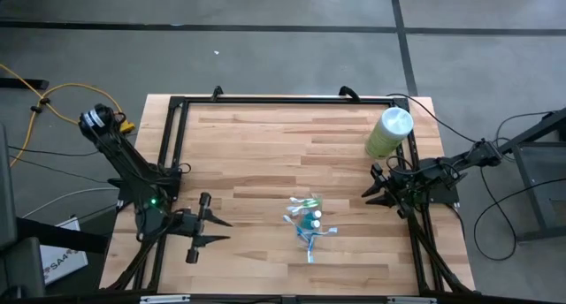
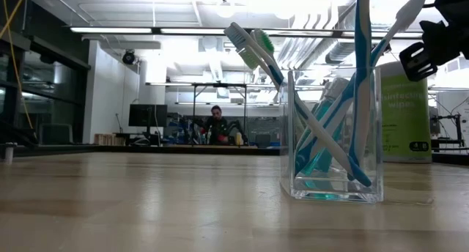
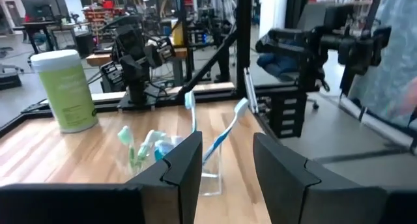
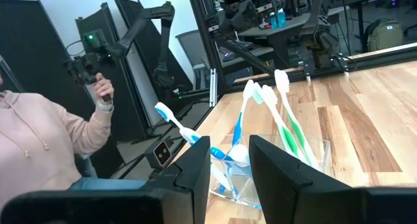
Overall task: Pick & Place toothbrushing station
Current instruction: Return to Home Position
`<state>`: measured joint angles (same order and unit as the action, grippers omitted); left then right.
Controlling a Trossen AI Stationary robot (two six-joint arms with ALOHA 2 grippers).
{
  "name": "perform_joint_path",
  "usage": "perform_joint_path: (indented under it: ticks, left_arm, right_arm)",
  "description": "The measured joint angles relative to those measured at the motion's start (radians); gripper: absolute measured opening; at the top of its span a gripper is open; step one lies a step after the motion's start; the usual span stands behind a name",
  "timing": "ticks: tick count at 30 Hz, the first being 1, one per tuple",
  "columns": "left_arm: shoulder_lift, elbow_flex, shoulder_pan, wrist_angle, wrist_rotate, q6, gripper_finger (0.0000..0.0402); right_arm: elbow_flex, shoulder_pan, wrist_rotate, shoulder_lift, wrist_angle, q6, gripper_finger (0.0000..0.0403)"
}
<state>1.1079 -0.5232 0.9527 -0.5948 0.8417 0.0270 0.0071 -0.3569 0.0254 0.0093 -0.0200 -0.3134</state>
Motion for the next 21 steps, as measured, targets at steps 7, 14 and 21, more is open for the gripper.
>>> perform_joint_path:
  ticks: [7,14,21]
  left_arm:
    - [-0.110,0.000,-0.002,0.200,-0.120,-0.006,0.0131]
    - [-0.191,0.001,-0.001,0.357,-0.359,-0.062,0.0131]
    - [-0.284,0.011,-0.001,0.486,-0.355,-0.063,0.0131]
  right_arm:
    - [0.000,0.000,0.003,0.000,-0.003,0.000,0.0098]
    - [0.000,0.000,0.003,0.000,-0.003,0.000,0.0098]
    - [0.000,0.000,0.004,0.000,-0.004,0.001,0.0098]
